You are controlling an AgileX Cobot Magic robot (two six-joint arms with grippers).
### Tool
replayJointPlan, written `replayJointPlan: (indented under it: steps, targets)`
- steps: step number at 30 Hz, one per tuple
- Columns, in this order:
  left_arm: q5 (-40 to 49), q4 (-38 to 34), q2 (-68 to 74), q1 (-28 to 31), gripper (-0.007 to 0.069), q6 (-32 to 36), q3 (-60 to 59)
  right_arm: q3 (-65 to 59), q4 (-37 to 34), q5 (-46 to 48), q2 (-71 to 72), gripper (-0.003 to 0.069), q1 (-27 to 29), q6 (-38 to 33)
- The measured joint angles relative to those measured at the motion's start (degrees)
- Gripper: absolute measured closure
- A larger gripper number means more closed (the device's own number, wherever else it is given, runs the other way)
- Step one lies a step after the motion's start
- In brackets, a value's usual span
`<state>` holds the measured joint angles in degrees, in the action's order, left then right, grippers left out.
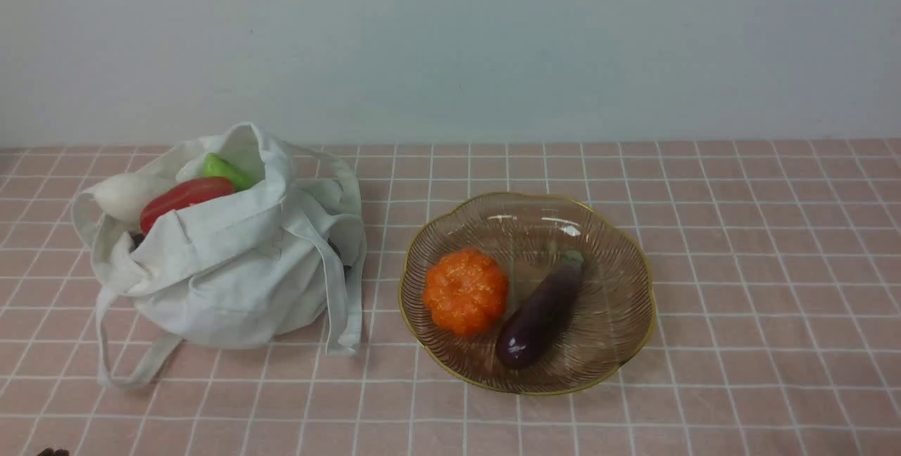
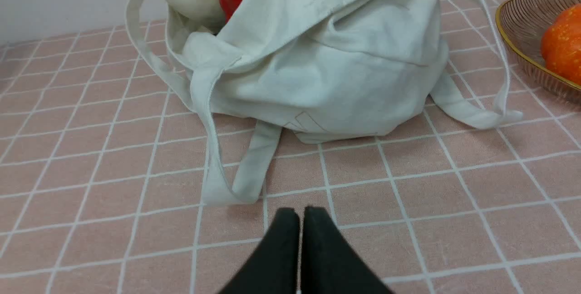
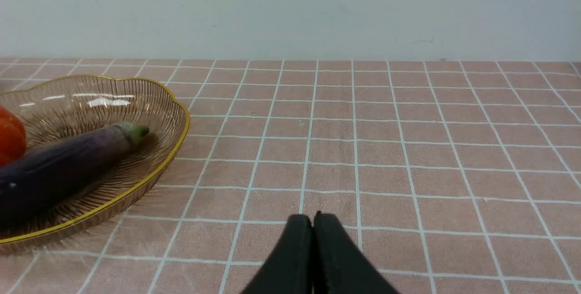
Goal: Take vegetables from bag on pink coffee tablecloth place on plate.
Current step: 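Reach into the cloth bag and grasp the green cucumber with the left gripper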
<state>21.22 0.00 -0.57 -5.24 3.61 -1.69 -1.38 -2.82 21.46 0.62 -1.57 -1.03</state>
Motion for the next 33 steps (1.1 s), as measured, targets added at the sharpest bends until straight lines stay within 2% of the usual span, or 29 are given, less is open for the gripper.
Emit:
replayJointPlan:
  steps: [23,28,29,31,33]
  targets:
    - [-0.31,-0.48,0.00,0.00,0.0629,-0.39,0.00,0.00,0.05,0.00,0.00,0.0673,0.00,0.04]
    - [-8.34,-11.24,0.00,0.00,0.0629,-7.19,0.00,0.00,0.05,0.00,0.00,0.0673,0.00,0.04]
    - [-11.46,-15.32,0.00,0.00,0.0629,-9.42,0.00,0.00,0.05,0.00,0.00,0.0673,0.00,0.04]
    - [-16.68,-21.00,0.00,0.00,0.0629,-10.79,0.00,0.00,0.05,0.00,0.00,0.0673,0.00,0.04]
    - [-20.26,-23.28,0.00,0.00,0.0629,-10.94,0.00,0.00,0.05,0.00,0.00,0.0673,0.00,0.04]
